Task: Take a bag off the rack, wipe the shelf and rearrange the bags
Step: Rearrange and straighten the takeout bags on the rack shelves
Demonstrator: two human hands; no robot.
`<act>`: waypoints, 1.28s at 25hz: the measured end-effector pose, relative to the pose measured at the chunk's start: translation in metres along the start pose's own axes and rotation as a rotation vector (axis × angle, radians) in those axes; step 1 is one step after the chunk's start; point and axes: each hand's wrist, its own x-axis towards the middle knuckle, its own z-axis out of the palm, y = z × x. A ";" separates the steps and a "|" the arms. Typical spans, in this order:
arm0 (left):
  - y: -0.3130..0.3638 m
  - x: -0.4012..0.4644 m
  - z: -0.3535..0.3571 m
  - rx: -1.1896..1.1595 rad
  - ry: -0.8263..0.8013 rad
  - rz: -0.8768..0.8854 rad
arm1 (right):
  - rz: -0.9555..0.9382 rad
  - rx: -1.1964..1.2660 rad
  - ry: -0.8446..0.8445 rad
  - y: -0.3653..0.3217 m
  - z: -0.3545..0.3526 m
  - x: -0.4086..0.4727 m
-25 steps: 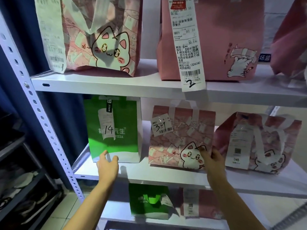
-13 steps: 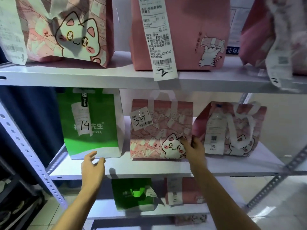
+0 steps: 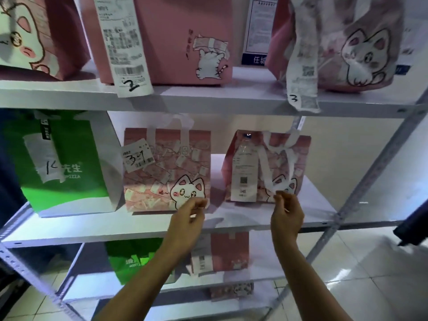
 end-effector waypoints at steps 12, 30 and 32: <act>0.034 0.044 0.130 0.010 -0.018 -0.224 | 0.165 -0.116 -0.352 0.038 -0.057 0.123; 0.017 0.084 0.144 0.026 0.091 -0.325 | 0.192 -0.046 -0.369 0.041 -0.062 0.118; 0.011 0.080 0.146 0.000 0.077 -0.311 | 0.189 -0.041 -0.353 0.044 -0.063 0.119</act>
